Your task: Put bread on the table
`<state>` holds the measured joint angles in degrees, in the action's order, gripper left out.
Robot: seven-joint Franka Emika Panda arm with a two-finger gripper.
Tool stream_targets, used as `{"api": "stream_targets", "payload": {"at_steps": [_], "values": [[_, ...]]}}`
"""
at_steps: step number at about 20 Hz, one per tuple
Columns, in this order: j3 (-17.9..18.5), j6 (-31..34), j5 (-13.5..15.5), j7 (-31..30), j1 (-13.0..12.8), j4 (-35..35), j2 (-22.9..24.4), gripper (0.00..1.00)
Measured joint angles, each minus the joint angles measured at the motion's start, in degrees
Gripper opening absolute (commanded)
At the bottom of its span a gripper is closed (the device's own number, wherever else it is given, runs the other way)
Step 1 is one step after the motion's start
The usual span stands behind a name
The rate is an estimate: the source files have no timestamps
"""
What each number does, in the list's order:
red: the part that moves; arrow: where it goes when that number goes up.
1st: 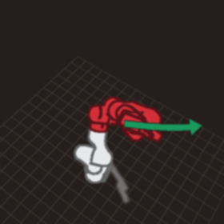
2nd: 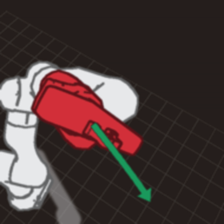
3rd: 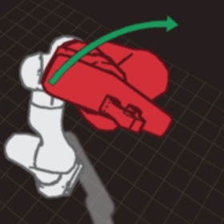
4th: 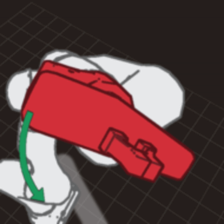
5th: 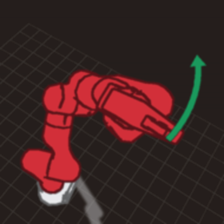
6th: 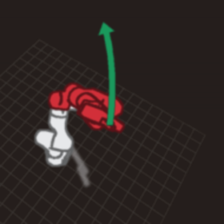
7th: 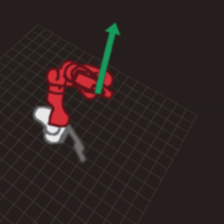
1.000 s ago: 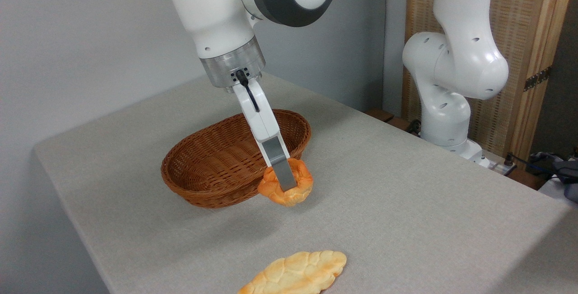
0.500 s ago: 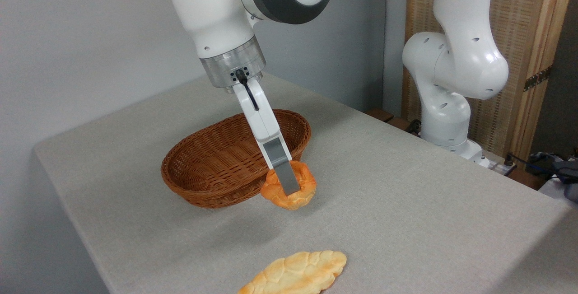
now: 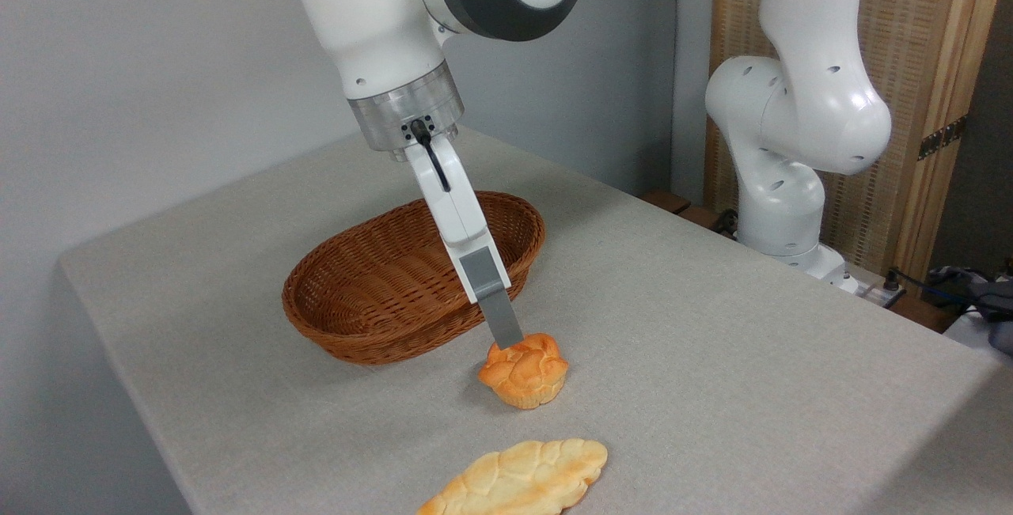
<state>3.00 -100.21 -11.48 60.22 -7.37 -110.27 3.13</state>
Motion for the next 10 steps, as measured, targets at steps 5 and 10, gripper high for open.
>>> {"api": "stream_targets", "payload": {"at_steps": [5,10], "values": [[-0.43,-0.38,5.30,-11.16,0.90,6.54,0.23,1.00],[-5.58,-0.37,9.01,-23.39,6.45,13.17,-0.87,1.00]]}}
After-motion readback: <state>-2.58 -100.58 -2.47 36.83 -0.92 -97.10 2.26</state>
